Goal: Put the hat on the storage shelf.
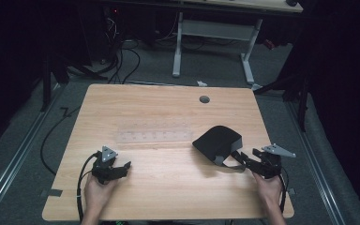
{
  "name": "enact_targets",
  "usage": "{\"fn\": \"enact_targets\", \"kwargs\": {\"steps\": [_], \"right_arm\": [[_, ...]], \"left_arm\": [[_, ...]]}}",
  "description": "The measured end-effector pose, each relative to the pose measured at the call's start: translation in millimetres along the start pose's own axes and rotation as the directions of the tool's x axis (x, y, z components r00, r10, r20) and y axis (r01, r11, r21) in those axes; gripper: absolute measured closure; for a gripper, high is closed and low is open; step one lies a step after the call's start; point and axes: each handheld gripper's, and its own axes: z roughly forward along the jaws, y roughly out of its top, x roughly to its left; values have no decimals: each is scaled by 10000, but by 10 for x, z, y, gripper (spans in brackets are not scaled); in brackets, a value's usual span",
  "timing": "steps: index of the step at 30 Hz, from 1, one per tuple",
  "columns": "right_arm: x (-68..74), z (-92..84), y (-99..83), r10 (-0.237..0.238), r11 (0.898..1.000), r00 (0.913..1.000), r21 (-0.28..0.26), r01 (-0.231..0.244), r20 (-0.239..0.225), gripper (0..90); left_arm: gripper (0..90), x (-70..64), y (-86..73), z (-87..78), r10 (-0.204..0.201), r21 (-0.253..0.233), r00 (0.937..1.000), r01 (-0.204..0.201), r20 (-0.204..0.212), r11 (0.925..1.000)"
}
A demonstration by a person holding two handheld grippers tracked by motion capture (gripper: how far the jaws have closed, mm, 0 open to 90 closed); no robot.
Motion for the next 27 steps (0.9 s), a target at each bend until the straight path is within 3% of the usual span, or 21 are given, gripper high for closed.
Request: {"fn": "enact_targets", "kwargs": {"steps": [13,27], "right_arm": [[66,173,249,-324,9994,9992,130,327,-218,359],[1,436,428,67,9989,9988,471,-44,-478,327]], "left_arm": [[289,0,0,0,-3,-1,10000,3,0,10000],[289,0,0,0,-2,-2,10000,2,0,10000]]}}
